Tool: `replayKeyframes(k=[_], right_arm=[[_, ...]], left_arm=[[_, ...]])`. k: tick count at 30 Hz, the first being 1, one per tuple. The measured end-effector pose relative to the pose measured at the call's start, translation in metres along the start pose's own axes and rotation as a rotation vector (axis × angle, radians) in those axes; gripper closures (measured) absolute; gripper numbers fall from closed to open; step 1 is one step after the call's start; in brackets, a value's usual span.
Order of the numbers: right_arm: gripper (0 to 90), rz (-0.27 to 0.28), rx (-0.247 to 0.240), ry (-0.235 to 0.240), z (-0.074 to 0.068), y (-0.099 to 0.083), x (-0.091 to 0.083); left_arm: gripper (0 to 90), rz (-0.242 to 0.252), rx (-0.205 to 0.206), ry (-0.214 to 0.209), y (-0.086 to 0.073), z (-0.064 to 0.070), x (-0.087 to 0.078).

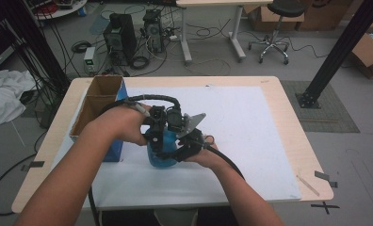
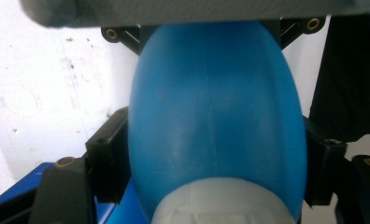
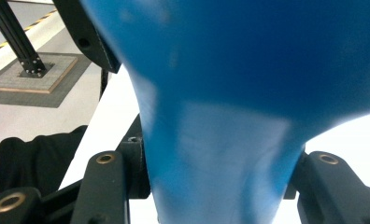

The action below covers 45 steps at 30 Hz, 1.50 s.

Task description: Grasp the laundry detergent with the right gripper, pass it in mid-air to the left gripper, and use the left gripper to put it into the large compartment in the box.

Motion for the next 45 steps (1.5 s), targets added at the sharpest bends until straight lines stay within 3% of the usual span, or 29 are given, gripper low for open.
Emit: replayKeyframes(k=[3,5,6,10,21,27,36,40,45], right_arm=[[46.5,-0.001,-0.007,0.003,-0.001,0.000,0.000],[46.5,-0.009,0.036,0.012,-0.005,-0.001,0.000],[46.5,-0.007,0.015,0.008,-0.003,0.000,0.000],[46.5,-0.001,0.010,0.008,-0.003,0.001,0.001],[46.6,-0.012,0.022,0.000,-0.002,0.000,0.003],[45.3,0.005,0.029,0.019,-0.004,0.002,0.004],[42.0,0.019,0.021,0.007,-0.003,0.006,0.001],[34.0,0.034,0.029,0.005,-0.005,0.007,-0.005],[26.1,0.032,0.028,0.001,-0.004,0.007,-0.010]], left_arm=[[33.7,-0.007,0.004,0.002,0.000,0.001,-0.001],[35.3,-0.004,0.002,0.010,0.000,0.000,-0.001],[35.4,-0.006,0.001,0.009,0.000,0.000,-0.001],[36.4,-0.004,-0.007,0.009,0.000,0.001,-0.001],[38.1,0.012,-0.044,0.009,-0.001,0.000,0.002],[38.5,-0.019,-0.058,-0.009,-0.002,0.000,-0.002],[38.7,-0.021,-0.069,-0.015,-0.002,-0.002,-0.007],[38.6,-0.048,-0.067,-0.017,-0.004,-0.003,-0.006],[38.6,-0.043,-0.078,-0.024,-0.007,-0.006,-0.007]])
Point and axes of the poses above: each handheld gripper's, and its own axes: x roughly forward along the jaws, y roughly out of its top, z roughly to its right, the point moved 9 cm from there along x, roughly forward along the jaws, and after that the axes turned 9 degrees about y, right-handed, at the moved point
